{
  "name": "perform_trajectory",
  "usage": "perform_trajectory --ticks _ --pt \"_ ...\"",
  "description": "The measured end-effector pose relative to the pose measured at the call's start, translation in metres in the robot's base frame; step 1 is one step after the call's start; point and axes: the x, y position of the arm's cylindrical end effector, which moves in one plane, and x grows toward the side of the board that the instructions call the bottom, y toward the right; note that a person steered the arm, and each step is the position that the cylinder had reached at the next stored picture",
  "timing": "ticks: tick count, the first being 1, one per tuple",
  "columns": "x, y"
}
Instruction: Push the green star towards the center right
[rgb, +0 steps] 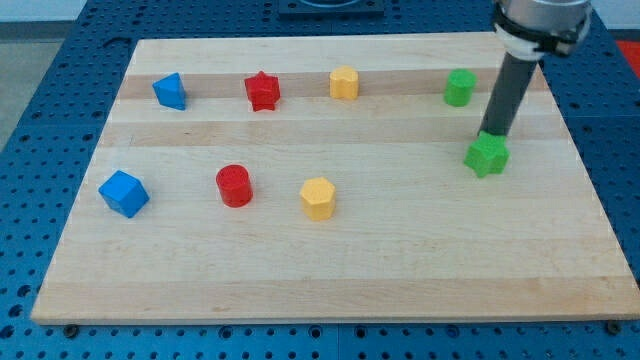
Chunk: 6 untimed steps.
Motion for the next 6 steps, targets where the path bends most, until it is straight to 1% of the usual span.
perform_trajectory --ticks 1,2,3,4,5,6 --pt "0.026 0.036" --pt "0.027 0.034" --pt "-0.014 0.020" --pt "-0.041 -0.007" --pt "-0.020 -0.050" --pt "0.019 -0.041"
